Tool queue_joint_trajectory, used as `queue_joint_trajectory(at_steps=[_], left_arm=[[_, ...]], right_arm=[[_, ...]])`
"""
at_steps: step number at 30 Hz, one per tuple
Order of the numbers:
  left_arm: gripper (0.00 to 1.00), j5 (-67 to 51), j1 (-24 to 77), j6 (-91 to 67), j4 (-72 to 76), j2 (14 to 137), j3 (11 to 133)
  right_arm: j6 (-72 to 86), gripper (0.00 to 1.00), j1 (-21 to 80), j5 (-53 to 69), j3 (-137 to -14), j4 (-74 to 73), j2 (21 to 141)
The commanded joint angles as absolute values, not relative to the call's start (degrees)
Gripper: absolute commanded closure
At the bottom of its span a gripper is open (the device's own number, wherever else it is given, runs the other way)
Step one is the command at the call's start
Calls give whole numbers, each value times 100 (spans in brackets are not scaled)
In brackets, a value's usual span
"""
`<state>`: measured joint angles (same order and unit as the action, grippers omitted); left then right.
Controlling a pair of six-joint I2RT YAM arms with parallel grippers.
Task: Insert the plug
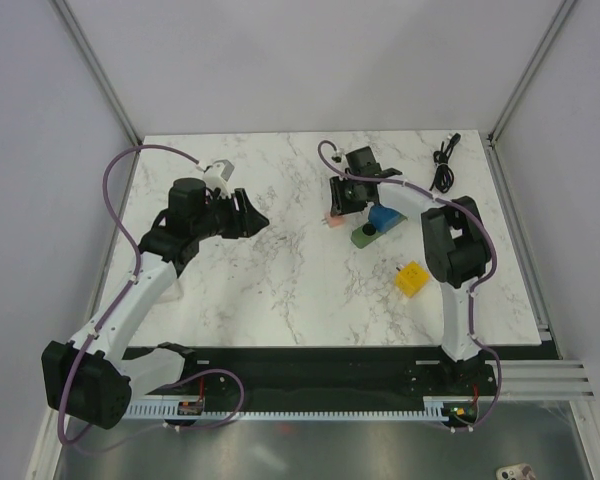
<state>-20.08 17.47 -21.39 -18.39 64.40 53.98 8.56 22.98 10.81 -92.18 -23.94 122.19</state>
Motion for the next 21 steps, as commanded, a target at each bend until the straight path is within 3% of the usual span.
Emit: queue_joint_trajectory(at_steps=[1,9,12,13,15,21], left_arm=[[41,-2371,1740,-1942,-1521,6381,5318],[41,-2821,1836,-1644,-1503,6556,5335],[43,-2821,2108,-1328,-1573,6671,5422],[43,-2760,2370,-1179,-1582,6706,5432],[43,-2559,2670,-1055,-1696,6907,5484],[37,-1997,3383,-748,-1924,7443,5660]], right_arm=[[1195,60,2627,1564,-8632,-2409,11841],[1450,59,3076,1995,-7638,-1995,10909],[1625,47,3067,1768,-7383,-2004,10383],[1669,37,3059,1671,-7313,-2004,10223],[1906,27,2945,1513,-7111,-2004,9724],[2373,20,2119,1889,-6531,-1951,8388]])
